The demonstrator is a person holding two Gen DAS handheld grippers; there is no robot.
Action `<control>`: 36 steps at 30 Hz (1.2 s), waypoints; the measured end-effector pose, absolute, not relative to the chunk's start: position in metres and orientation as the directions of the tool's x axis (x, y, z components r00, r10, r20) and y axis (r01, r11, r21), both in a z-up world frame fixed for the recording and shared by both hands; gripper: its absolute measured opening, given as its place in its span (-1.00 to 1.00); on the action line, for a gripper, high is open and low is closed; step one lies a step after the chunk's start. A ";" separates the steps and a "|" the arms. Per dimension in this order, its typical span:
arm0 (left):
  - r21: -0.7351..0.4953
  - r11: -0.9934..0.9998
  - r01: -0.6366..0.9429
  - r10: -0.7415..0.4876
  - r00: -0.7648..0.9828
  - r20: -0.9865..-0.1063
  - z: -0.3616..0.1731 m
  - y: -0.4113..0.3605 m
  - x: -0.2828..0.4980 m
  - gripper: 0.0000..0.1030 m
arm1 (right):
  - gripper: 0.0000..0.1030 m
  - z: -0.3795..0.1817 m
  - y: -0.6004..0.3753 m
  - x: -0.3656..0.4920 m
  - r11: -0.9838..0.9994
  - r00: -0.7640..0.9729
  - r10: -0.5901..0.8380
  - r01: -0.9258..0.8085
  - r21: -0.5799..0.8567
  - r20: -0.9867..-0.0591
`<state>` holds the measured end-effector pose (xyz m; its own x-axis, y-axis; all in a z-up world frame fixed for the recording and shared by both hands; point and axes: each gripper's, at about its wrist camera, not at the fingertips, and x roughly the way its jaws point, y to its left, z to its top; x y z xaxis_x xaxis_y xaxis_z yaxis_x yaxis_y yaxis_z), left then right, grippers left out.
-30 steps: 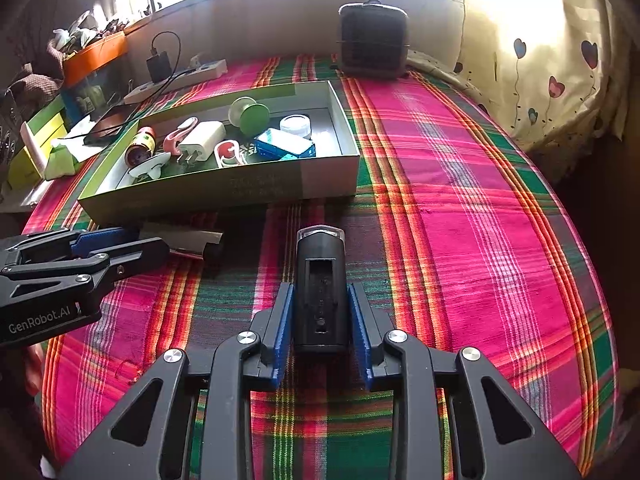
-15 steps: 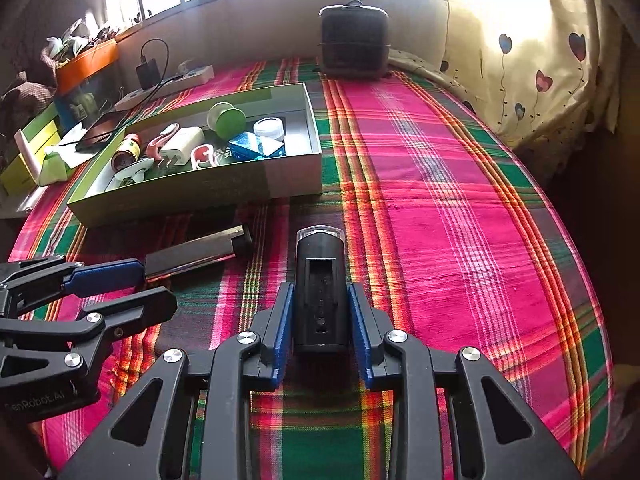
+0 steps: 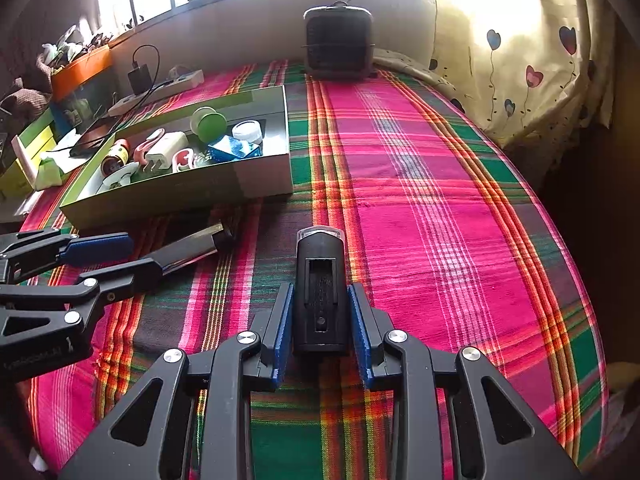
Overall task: Organize rigid objects
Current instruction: 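Grasp the black lighter-shaped device with the left tool while the right tool holds its device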
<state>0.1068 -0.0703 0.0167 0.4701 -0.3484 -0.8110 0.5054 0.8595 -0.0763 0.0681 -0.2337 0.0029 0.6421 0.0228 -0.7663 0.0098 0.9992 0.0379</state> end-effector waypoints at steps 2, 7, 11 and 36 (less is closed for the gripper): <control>-0.051 0.850 0.525 -0.341 0.473 -0.813 0.016 -0.075 0.109 -0.21 | -0.44 0.003 -0.235 0.068 0.999 0.642 0.029 0.007 0.044 -0.766; -0.035 0.847 0.531 -0.324 0.462 -0.826 0.009 -0.084 0.114 -0.21 | -0.44 0.003 -0.238 0.068 0.999 0.643 0.038 0.003 0.052 -0.765; -0.006 0.838 0.545 -0.313 0.472 -0.824 0.008 -0.093 0.115 -0.21 | -0.44 0.003 -0.242 0.069 0.998 0.644 0.048 0.001 0.063 -0.763; -0.003 0.867 0.498 -0.300 0.517 -0.801 0.007 -0.094 0.113 -0.47 | -0.44 0.002 -0.246 0.070 0.997 0.645 0.066 -0.013 0.075 -0.761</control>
